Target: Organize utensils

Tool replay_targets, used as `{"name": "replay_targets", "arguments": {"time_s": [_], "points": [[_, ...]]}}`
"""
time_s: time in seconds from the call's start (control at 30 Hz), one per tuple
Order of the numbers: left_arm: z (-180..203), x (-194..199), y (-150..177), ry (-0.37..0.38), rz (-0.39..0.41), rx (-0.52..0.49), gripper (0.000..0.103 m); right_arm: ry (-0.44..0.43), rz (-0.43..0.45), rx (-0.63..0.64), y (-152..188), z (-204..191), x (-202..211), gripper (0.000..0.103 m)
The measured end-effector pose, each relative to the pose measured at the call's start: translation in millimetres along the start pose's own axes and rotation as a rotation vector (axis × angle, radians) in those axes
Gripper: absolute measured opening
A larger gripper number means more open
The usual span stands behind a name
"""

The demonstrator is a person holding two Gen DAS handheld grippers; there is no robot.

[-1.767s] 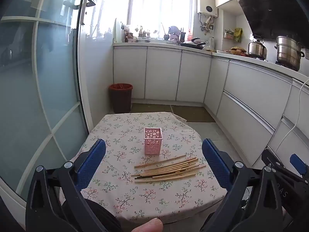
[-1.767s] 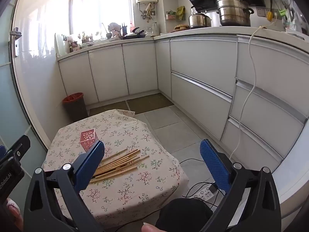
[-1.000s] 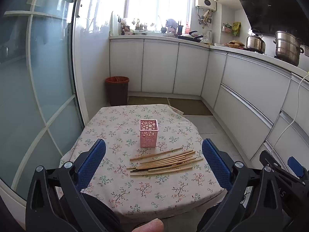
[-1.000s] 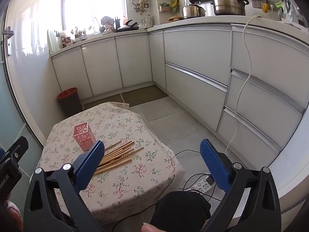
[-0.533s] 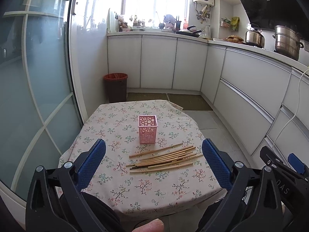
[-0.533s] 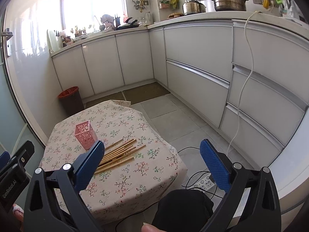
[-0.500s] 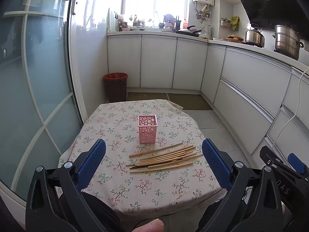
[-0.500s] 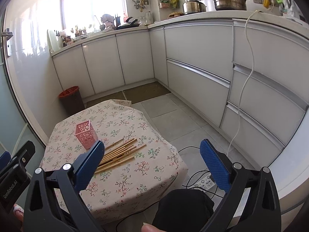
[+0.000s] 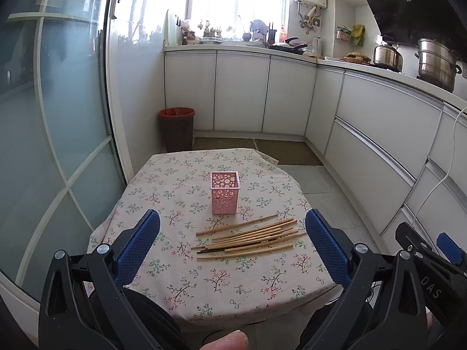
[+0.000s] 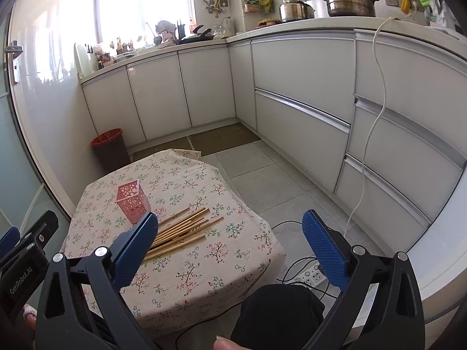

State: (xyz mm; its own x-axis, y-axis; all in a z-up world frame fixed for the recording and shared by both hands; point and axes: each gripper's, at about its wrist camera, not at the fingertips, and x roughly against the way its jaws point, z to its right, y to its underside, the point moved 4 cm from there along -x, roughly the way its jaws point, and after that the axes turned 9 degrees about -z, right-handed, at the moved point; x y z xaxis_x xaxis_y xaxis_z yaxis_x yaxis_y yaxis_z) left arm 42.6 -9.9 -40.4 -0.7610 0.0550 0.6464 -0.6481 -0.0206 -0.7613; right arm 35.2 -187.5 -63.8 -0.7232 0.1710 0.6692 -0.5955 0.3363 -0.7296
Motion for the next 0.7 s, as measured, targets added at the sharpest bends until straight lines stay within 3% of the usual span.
{"name": "replay_targets", "arguments": {"time_s": [0.7], "points": [[-0.8,-2.5,-0.2,-0.007,-0.015,0.002,0.096,-0.003,-0.01,0.002,1.8,-1.6,-2.4,0.096]]}}
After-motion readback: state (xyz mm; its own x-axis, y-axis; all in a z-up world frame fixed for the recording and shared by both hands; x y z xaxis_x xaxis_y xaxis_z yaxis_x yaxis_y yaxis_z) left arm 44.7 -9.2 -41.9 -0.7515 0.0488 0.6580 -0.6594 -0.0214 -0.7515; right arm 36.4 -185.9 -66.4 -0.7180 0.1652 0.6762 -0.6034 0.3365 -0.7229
